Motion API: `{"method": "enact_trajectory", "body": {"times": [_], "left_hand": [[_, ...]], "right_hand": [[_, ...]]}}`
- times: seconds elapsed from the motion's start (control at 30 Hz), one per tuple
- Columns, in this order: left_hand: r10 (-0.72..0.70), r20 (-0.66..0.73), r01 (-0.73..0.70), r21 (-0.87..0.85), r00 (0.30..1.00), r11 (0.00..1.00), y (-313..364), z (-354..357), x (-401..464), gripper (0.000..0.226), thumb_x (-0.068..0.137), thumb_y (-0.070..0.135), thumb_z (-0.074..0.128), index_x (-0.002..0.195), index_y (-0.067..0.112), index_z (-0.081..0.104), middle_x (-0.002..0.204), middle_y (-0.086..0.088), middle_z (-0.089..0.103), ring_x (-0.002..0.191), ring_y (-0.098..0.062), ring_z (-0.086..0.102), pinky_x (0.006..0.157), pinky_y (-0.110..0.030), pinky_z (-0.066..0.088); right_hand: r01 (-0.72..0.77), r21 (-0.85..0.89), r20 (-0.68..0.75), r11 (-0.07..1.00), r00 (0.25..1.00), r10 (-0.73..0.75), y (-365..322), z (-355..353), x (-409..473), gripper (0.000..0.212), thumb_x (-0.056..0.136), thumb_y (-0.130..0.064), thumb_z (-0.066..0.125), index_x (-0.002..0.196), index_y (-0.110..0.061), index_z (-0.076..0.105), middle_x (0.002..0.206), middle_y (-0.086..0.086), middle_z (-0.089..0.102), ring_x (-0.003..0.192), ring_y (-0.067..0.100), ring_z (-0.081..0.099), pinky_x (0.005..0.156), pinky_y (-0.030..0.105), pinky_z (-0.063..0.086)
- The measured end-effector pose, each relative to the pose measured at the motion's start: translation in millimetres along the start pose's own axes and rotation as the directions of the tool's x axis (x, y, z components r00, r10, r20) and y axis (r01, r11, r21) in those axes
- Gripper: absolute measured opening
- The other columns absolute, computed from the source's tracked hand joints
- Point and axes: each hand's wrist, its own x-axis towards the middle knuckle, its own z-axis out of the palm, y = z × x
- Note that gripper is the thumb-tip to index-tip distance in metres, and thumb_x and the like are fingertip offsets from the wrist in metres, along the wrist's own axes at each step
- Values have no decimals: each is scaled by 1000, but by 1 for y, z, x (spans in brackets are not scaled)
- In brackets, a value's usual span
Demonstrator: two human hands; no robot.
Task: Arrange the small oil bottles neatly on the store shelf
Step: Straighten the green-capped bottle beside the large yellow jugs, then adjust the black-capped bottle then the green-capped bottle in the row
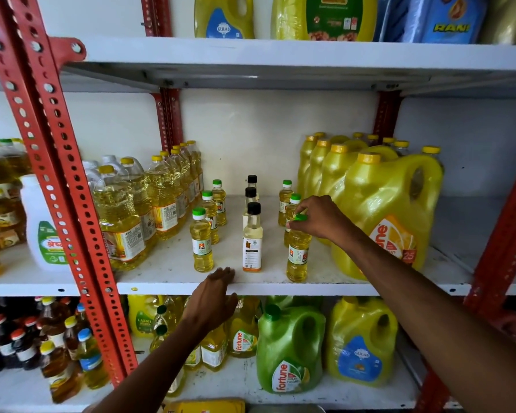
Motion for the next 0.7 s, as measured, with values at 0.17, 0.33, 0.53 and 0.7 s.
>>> {"method": "enact_trajectory", "body": {"times": [0.17,0.33,0.53,0.7], "left_hand": [[8,18,-8,9,1000,1000,-16,-3,-6,64,89,29,65,147,18,41,157,-4,40,146,-19,37,120,-36,35],[13,-1,-13,-43,1000,999,-17,-4,-6,64,87,25,66,146,19,43,157,-2,41,146,-17,36,120,-33,31],[11,-10,-12,-90,1000,996,-22,-5,-2,63,84,22,67,143,19,48,153,-2,46,141,-18,44,118,-32,35],[9,-33,-13,-112,999,994,-23,-4,-2,61,81,24,69,140,20,52,146,-2,55,133,-20,54,111,-32,42]], "right_hand": [[212,-12,-22,977,977,-212,-27,10,8,55,85,-34,67,136,-17,54,135,10,62,126,26,55,104,37,49],[343,-34,176,939,927,-332,-58,29,34,54,91,-6,56,142,-20,47,153,5,43,139,25,40,117,34,33],[296,55,254,953,919,-300,-67,29,54,39,87,-4,65,124,-15,66,132,11,64,123,25,58,101,32,45],[260,70,172,963,948,-269,-72,37,53,38,83,-27,72,119,-14,69,119,13,70,116,29,58,90,29,44]]}}
